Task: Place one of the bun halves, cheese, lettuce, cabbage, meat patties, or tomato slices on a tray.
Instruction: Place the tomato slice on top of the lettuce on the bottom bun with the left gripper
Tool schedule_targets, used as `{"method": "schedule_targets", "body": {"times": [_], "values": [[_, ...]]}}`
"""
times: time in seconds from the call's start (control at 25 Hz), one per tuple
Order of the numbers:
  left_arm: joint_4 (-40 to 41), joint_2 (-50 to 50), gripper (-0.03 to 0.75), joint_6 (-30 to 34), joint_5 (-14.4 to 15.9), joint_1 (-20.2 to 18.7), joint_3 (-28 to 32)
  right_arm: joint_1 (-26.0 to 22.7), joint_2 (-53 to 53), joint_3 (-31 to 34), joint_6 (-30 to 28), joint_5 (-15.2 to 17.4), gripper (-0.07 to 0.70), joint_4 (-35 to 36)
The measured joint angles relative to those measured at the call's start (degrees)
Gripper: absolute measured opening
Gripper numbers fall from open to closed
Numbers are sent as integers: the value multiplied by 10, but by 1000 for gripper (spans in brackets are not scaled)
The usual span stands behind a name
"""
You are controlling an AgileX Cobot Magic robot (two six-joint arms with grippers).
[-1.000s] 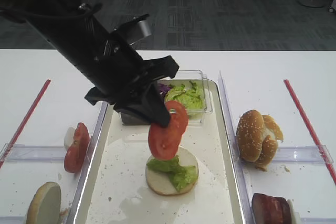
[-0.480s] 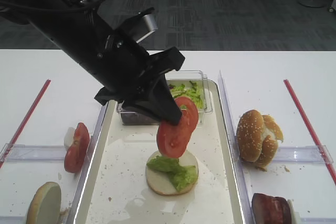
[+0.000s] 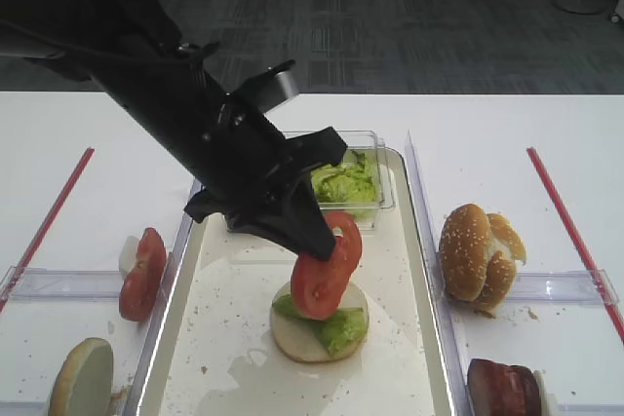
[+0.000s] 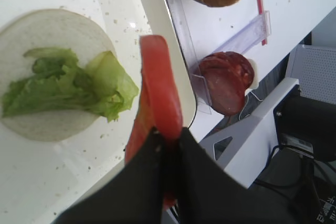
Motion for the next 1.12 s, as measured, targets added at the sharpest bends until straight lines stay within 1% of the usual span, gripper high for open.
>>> {"method": "schedule_targets", "body": {"times": [0.36,0.6,1.12], "values": [[-16,47,5,23,-12,-5,0,0,0,0,0,0,36,0],[-18,70,5,25,-18,-6,0,0,0,0,0,0,36,0],[-18,88,5,27,-27,-6,0,0,0,0,0,0,36,0]]}}
